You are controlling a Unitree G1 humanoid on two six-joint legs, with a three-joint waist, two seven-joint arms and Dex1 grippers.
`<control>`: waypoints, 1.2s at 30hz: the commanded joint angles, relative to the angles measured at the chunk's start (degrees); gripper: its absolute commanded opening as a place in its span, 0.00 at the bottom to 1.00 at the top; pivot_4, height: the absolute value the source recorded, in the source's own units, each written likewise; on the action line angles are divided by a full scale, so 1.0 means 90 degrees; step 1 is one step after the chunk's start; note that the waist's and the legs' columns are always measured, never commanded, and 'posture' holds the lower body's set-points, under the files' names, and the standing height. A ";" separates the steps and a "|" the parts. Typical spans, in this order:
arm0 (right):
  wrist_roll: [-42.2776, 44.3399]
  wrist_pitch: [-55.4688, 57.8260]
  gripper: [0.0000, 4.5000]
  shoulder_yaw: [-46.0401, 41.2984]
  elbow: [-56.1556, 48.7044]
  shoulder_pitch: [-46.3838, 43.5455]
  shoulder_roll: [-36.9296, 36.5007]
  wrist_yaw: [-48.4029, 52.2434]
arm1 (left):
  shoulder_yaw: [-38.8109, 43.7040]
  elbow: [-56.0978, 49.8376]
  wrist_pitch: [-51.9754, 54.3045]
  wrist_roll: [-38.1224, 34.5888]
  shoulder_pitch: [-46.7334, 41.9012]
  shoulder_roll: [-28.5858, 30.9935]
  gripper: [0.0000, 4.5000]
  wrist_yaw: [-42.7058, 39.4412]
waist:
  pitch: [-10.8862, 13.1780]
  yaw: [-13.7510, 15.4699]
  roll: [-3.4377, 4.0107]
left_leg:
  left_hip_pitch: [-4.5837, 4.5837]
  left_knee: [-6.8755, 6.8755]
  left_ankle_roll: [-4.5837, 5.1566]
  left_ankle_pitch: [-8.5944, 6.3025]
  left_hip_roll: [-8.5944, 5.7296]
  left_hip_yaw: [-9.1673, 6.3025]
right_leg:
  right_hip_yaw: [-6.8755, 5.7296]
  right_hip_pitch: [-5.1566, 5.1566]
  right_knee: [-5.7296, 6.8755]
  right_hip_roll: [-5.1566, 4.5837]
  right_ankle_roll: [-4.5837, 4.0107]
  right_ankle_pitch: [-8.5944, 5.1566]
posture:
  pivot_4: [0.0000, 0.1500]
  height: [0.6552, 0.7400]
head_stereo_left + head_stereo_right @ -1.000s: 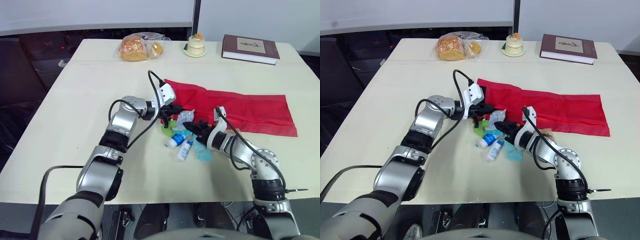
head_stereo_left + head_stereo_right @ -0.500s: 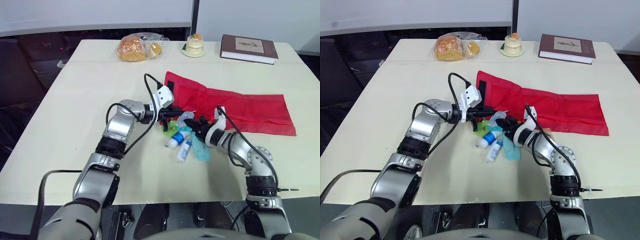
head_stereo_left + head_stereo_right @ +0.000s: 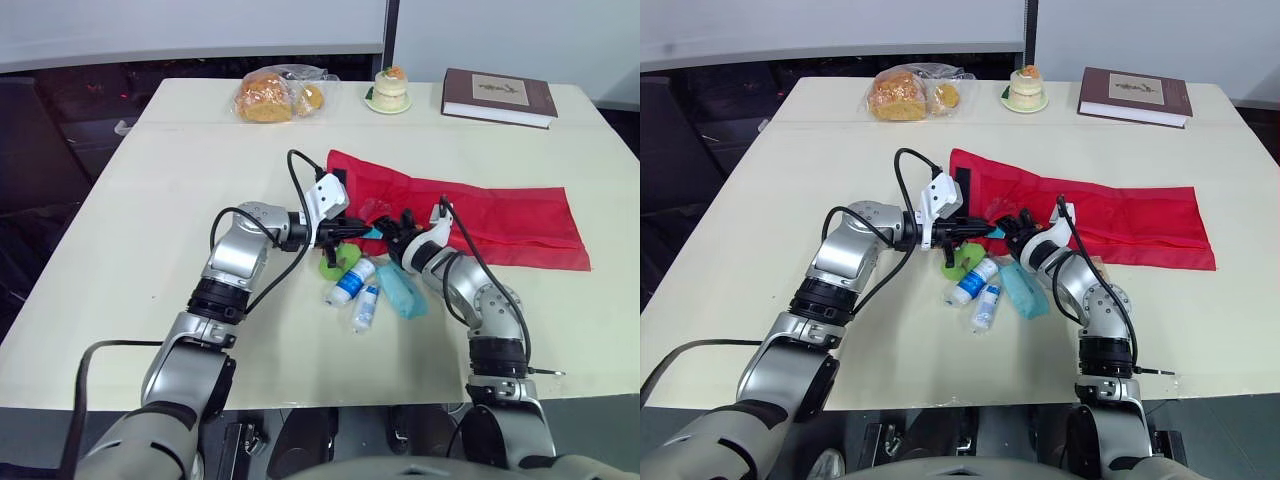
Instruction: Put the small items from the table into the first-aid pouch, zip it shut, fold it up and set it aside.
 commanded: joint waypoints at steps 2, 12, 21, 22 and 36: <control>-0.0763 -0.0001 0.01 0.0335 -0.0504 0.0069 -0.0162 0.0323 | -0.0060 -0.0013 -0.0082 -0.0120 0.0006 -0.0015 0.00 -0.0139 | 0.0000 0.0006 0.0000 | 0.0000 0.0000 0.0000 0.0000 0.0000 0.0000 | 0.0000 0.0000 0.0000 0.0000 0.0000 0.0000 | 1.00 0.87; -0.0751 0.0610 0.75 0.0259 -0.1196 0.0547 -0.0388 0.0343 | 0.0117 0.0961 -0.0565 -0.0009 -0.0325 0.0049 0.00 0.0008 | -0.0001 0.0014 0.0001 | 0.0000 0.0000 0.0000 0.0000 -0.0001 -0.0001 | 0.0000 0.0000 0.0001 0.0000 0.0000 0.0000 | 1.00 0.87; -0.0586 0.1282 0.70 0.0335 -0.1841 0.0854 -0.0992 0.0437 | 0.0148 0.1462 -0.0890 -0.0050 -0.0456 0.0022 0.00 -0.0023 | -0.0002 0.0008 0.0004 | -0.0003 -0.0001 0.0001 0.0000 -0.0001 0.0000 | 0.0000 -0.0002 0.0000 -0.0001 0.0000 0.0000 | 1.00 0.87; -0.0639 0.1321 0.64 0.0377 -0.1857 0.0850 -0.1033 0.0452 | 0.0146 0.1478 -0.0897 -0.0053 -0.0468 0.0012 0.00 -0.0025 | -0.0002 0.0008 0.0004 | -0.0003 0.0000 0.0001 0.0000 -0.0001 -0.0002 | -0.0001 -0.0002 0.0000 -0.0001 0.0000 0.0000 | 1.00 0.87; -0.1756 0.1139 0.01 0.0746 -0.0945 -0.0007 -0.0682 0.0701 | 0.0085 0.1367 -0.0961 -0.0091 -0.0401 -0.0067 0.00 -0.0230 | -0.0002 0.0007 0.0004 | -0.0003 -0.0001 0.0001 0.0000 -0.0002 -0.0001 | -0.0001 -0.0003 -0.0001 0.0001 0.0000 0.0000 | 1.00 0.87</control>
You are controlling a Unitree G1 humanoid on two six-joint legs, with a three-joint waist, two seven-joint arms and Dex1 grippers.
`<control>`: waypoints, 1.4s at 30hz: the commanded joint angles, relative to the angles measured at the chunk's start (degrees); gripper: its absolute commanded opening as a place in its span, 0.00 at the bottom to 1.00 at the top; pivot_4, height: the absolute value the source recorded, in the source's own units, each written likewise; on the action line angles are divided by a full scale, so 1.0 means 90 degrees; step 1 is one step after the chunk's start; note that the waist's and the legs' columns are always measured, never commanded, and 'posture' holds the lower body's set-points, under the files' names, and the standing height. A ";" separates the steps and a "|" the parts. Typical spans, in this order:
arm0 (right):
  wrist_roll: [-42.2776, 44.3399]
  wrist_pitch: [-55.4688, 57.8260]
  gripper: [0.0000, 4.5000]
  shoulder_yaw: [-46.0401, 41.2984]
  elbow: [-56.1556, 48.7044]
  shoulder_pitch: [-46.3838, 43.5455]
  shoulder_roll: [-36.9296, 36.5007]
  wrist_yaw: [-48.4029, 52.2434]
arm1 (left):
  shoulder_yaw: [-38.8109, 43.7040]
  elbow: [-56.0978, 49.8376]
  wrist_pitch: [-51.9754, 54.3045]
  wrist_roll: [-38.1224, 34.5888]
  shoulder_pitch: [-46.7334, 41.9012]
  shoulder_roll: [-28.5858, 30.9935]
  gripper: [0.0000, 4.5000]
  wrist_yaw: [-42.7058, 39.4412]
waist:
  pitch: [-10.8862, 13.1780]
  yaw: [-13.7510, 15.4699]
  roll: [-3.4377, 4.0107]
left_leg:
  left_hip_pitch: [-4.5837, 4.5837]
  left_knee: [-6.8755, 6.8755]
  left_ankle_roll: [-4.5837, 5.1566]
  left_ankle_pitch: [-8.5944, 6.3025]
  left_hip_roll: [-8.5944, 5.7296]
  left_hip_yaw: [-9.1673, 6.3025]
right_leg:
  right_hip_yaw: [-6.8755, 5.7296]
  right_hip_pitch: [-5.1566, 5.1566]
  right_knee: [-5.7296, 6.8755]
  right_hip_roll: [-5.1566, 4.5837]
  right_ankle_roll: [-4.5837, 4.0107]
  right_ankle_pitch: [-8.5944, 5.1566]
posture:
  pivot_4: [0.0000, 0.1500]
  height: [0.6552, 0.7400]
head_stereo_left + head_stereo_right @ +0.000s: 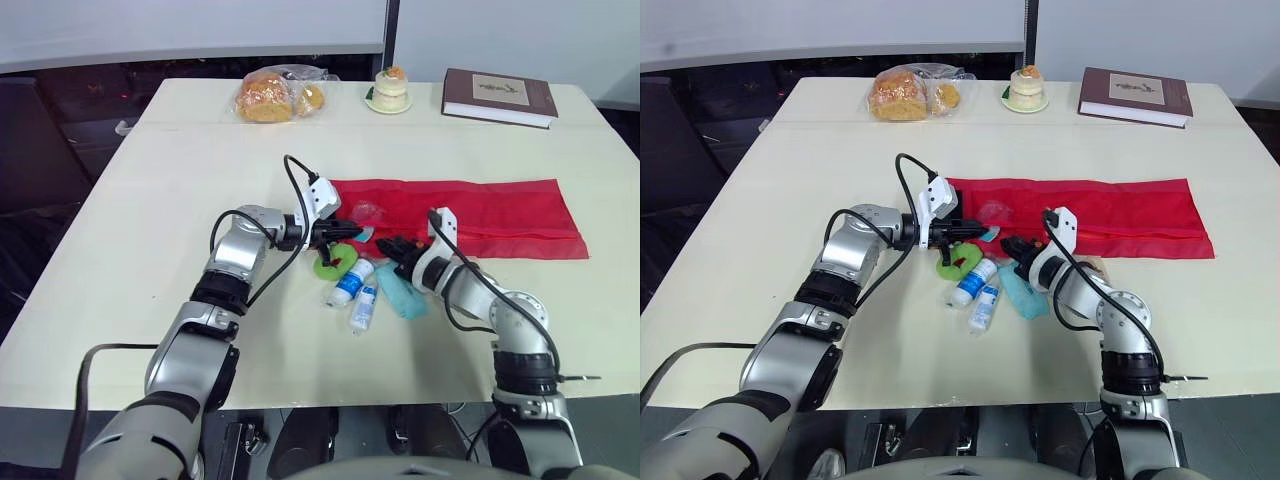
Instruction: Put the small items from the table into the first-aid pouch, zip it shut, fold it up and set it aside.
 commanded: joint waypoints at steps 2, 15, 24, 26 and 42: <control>-0.0430 -0.0160 0.01 0.0056 0.0332 -0.0430 0.0227 0.0230 | 0.0080 -0.0281 -0.0114 -0.0107 -0.0006 -0.0013 0.00 -0.0112 | 0.0000 0.0000 0.0000 | 0.0000 -0.0001 0.0000 0.0000 0.0000 0.0000 | 0.0000 0.0000 -0.0001 0.0000 0.0000 0.0000 | 1.00 0.87; -0.2607 -0.1536 0.01 0.0511 0.1377 -0.1138 0.0454 0.1109 | 0.0073 -0.0493 -0.0043 -0.0080 0.0141 0.0009 0.00 -0.0196 | 0.0000 -0.0019 0.0001 | 0.0005 -0.0001 -0.0001 0.0001 0.0000 0.0002 | 0.0002 0.0000 0.0002 0.0001 0.0000 0.0000 | 1.00 0.87; -0.3071 -0.1070 0.01 0.1189 0.0189 -0.0721 -0.0394 0.2485 | 0.0107 -0.0243 -0.0215 0.0005 0.0048 0.0035 0.00 -0.0144 | 0.0001 -0.0009 0.0002 | 0.0000 -0.0001 -0.0002 0.0001 -0.0002 0.0001 | 0.0001 -0.0001 -0.0001 -0.0002 0.0000 0.0000 | 1.00 0.87; -0.2988 -0.0859 0.01 0.1200 -0.0231 -0.0557 -0.0594 0.2707 | 0.0112 -0.0158 -0.0291 0.0038 0.0022 0.0054 0.00 -0.0132 | 0.0001 -0.0003 0.0002 | 0.0000 -0.0002 -0.0001 0.0001 -0.0002 -0.0001 | 0.0000 -0.0001 -0.0002 -0.0002 0.0000 0.0000 | 1.00 0.87; -0.2049 -0.2253 0.29 -0.1402 -0.3238 0.2691 -0.4221 0.6697 | 0.0417 0.0940 -0.1004 0.0240 -0.0131 0.0721 0.00 0.0155 | 0.0010 0.0020 -0.0004 | -0.0004 -0.0004 0.0002 -0.0002 -0.0004 -0.0014 | -0.0015 0.0010 -0.0020 -0.0003 0.0007 -0.0004 | 1.00 0.87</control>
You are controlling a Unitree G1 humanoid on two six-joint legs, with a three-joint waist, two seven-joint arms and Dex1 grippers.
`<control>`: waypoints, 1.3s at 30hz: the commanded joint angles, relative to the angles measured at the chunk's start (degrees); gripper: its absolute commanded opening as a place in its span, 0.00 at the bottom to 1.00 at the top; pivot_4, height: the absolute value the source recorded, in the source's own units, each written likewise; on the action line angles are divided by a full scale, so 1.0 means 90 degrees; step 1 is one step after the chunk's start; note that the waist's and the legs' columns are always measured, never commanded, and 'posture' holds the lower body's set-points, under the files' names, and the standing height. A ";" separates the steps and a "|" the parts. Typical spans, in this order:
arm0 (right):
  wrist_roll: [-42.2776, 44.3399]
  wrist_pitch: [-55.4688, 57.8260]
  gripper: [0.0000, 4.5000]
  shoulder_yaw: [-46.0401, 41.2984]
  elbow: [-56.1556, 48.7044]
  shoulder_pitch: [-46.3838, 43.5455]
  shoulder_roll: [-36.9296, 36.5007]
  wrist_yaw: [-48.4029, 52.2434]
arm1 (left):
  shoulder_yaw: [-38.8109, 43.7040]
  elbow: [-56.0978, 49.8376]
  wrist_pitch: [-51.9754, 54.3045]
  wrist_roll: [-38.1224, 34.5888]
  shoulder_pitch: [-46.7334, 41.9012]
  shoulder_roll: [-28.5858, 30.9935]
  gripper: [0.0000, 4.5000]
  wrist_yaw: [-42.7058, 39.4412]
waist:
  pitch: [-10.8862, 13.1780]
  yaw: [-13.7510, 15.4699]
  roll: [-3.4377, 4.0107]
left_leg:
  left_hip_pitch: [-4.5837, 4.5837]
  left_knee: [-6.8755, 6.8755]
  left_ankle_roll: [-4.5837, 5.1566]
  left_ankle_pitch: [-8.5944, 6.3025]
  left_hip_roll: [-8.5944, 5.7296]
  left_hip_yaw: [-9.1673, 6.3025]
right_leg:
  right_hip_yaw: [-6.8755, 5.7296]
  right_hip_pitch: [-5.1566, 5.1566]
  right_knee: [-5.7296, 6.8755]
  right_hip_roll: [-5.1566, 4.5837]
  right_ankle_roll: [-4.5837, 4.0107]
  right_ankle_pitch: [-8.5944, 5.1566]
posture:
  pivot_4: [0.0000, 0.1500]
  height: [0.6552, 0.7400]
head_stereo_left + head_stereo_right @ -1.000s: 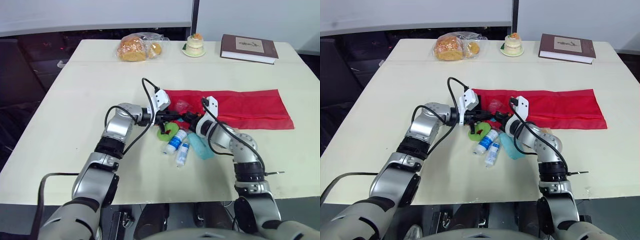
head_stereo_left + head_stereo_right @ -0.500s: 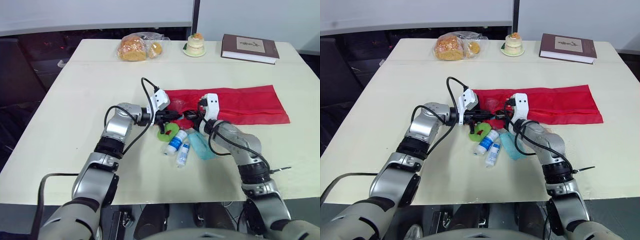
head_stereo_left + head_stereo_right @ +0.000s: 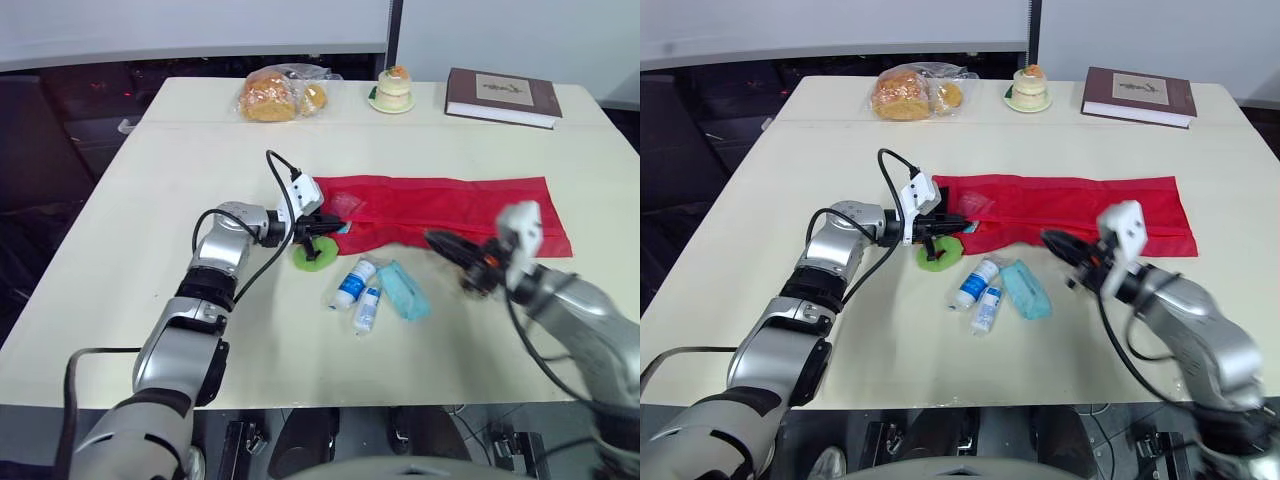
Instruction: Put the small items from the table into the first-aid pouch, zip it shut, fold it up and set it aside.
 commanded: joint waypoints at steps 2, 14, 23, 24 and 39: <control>0.0795 -0.0232 0.54 -0.1506 -0.0283 0.0750 -0.0789 0.1214 | 0.0240 0.0121 -0.0171 0.0040 0.0059 0.0344 0.00 0.0032 | 0.0001 -0.0030 -0.0002 | 0.0006 0.0000 0.0000 0.0000 0.0002 0.0009 | 0.0008 0.0001 0.0001 0.0001 0.0000 0.0000 | 1.00 0.87; 0.1475 -0.0416 0.97 -0.3723 -0.0455 0.2113 -0.1274 0.2026 | 0.0644 -0.0693 0.0324 -0.0159 0.0913 0.1542 0.00 -0.0264 | 0.0001 -0.0027 -0.0002 | 0.0016 0.0000 -0.0002 0.0000 0.0013 0.0014 | 0.0014 0.0005 0.0003 -0.0006 -0.0001 0.0000 | 1.00 0.87; 0.1739 -0.0418 0.97 -0.3774 -0.0748 0.2199 -0.1284 0.1734 | 0.0843 -0.0469 0.0270 -0.0072 0.1246 0.2191 0.00 -0.0201 | 0.0000 0.0000 -0.0003 | 0.0016 0.0000 -0.0003 -0.0001 0.0016 0.0015 | 0.0012 0.0006 -0.0001 -0.0026 -0.0002 -0.0001 | 1.00 0.87; 0.1751 -0.0427 0.97 -0.3769 -0.0760 0.2186 -0.1288 0.1710 | 0.0853 -0.0470 0.0285 -0.0082 0.1248 0.2209 0.00 -0.0200 | 0.0000 0.0000 -0.0003 | 0.0016 0.0000 -0.0003 -0.0001 0.0016 0.0014 | 0.0011 0.0006 -0.0001 -0.0026 -0.0002 -0.0001 | 1.00 0.87; 0.1794 -0.0553 1.00 -0.3498 -0.1043 0.2018 -0.1196 0.1382 | 0.1078 -0.1618 0.0820 -0.0886 0.1009 0.2269 0.96 -0.1099 | 0.0000 0.0112 -0.0003 | 0.0012 0.0002 -0.0003 0.0000 0.0010 0.0015 | 0.0008 0.0007 0.0000 -0.0024 -0.0001 0.0000 | 1.00 0.87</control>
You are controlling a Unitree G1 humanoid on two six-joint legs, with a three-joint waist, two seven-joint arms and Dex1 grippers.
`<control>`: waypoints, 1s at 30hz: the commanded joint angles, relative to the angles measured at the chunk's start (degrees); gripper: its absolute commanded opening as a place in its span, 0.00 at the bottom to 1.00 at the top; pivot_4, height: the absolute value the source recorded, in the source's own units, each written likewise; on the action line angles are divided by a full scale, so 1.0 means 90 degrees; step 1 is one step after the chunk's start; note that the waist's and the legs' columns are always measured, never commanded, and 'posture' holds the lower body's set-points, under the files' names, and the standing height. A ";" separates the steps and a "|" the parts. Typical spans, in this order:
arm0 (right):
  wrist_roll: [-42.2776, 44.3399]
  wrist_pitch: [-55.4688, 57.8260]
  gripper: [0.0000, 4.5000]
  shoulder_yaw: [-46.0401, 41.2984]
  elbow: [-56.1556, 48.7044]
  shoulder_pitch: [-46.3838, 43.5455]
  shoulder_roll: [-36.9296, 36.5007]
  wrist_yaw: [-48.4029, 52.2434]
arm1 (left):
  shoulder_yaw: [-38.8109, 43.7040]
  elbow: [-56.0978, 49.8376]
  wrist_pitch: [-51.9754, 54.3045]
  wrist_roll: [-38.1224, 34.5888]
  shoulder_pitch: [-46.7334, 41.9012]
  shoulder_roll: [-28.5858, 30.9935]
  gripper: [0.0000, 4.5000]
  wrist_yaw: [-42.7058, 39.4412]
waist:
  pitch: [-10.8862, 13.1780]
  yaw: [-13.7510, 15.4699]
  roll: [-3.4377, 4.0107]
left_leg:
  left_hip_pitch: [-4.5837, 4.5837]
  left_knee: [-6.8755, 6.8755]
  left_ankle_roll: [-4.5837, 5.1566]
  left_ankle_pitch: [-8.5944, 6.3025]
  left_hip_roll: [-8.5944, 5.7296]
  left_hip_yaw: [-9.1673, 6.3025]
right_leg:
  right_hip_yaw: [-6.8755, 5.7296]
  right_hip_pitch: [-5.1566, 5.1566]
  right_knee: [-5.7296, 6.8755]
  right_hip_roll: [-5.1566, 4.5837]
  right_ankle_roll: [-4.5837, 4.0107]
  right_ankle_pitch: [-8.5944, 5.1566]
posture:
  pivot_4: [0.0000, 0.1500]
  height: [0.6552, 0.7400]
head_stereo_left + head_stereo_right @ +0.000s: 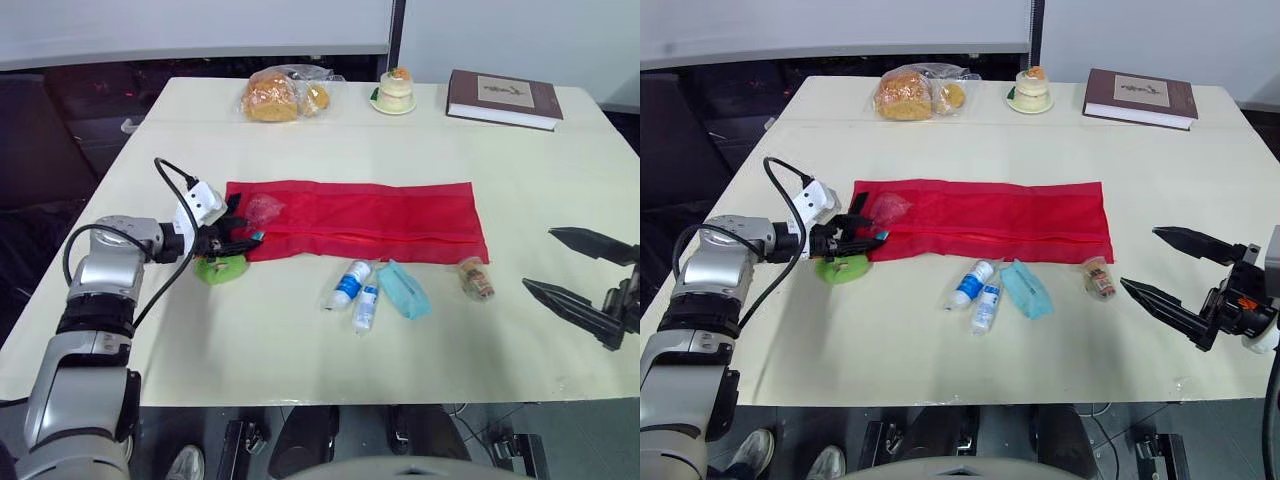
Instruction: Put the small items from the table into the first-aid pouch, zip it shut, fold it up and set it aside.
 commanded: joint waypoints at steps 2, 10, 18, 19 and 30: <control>0.0251 -0.0080 1.00 0.0056 -0.0387 -0.0045 0.0064 -0.0266 | -0.0066 -0.0849 0.0310 -0.0283 -0.0424 -0.0159 0.99 -0.0265 | 0.0000 0.0069 0.0000 | 0.0000 0.0001 0.0000 0.0000 0.0000 -0.0001 | -0.0001 0.0000 0.0001 0.0005 0.0000 0.0000 | 1.00 0.87; -0.0033 -0.0142 1.00 0.0615 -0.0648 -0.0285 0.0104 -0.0949 | -0.0896 -0.0145 -0.0605 0.0653 -0.1296 -0.1095 0.99 0.0198 | -0.0001 0.0061 -0.0004 | 0.0001 0.0010 0.0001 0.0001 -0.0011 -0.0002 | 0.0000 0.0008 0.0001 0.0013 0.0001 0.0000 | 1.00 0.87; -0.0202 -0.0111 1.00 0.0878 -0.1061 -0.0524 0.0185 -0.1834 | -0.1428 0.1574 -0.1854 0.1391 -0.2124 -0.1953 0.99 0.0546 | 0.0000 0.0059 -0.0005 | 0.0000 0.0010 0.0001 0.0001 -0.0011 -0.0001 | 0.0002 0.0006 0.0003 0.0022 0.0001 0.0000 | 1.00 0.87; -0.0186 -0.0103 1.00 0.0865 -0.1088 -0.0497 0.0193 -0.1898 | -0.1444 0.1707 -0.1943 0.1424 -0.2178 -0.2026 0.99 0.0553 | 0.0001 0.0059 -0.0006 | -0.0003 0.0010 0.0001 0.0001 -0.0011 -0.0002 | 0.0002 0.0006 0.0002 0.0021 0.0001 0.0000 | 1.00 0.87; -0.0057 -0.0148 1.00 0.0796 -0.1300 -0.0169 0.0233 -0.2183 | -0.1489 0.2746 -0.3027 0.1860 -0.2518 -0.2306 0.87 0.0791 | 0.0001 0.0060 -0.0007 | -0.0002 0.0010 0.0001 0.0001 -0.0011 -0.0003 | 0.0003 0.0006 0.0004 0.0022 0.0001 0.0001 | 1.00 0.87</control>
